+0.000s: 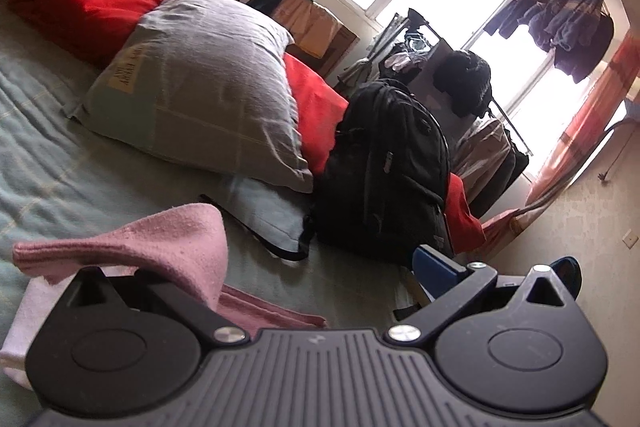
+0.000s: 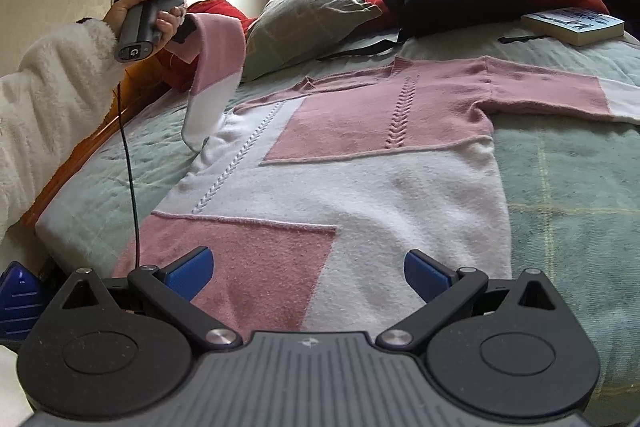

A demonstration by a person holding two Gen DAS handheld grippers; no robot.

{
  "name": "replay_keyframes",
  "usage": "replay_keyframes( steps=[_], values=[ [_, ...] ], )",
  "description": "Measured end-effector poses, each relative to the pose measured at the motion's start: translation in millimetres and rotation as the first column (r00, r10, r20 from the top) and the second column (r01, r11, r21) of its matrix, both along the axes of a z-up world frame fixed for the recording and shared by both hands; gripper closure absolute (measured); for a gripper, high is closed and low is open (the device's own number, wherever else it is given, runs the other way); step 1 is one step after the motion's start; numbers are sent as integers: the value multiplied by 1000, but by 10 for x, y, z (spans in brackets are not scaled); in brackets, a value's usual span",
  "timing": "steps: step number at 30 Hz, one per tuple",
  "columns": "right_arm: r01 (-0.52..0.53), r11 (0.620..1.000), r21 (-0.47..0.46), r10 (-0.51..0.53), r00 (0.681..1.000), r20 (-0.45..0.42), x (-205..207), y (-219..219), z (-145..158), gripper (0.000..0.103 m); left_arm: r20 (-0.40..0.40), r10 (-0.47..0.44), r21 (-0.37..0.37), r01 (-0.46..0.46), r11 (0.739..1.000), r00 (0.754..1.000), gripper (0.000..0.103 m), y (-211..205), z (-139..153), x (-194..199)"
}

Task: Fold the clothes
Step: 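Lift the pink cuff with the left gripper toward the sweater body, then carry the pink sleeve across the sweater body with the left gripper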

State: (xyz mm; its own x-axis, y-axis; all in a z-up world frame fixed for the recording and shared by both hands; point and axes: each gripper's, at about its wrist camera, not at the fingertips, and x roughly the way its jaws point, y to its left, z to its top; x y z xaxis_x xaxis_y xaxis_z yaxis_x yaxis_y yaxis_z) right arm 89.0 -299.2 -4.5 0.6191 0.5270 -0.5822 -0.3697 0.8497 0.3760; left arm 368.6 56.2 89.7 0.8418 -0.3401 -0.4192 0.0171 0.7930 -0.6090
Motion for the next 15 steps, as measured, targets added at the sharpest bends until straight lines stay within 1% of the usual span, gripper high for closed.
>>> replay_keyframes(
  steps=[7,15],
  values=[
    [-4,1000,17,4,1000,7,3,-65,-15,0,-11,-13,14,13,1000,1000,1,-222,-10,98],
    [-21,1000,13,21,1000,17,6,-61,-25,0,-22,-41,36,41,998,999,1,-467,-26,201]
  ],
)
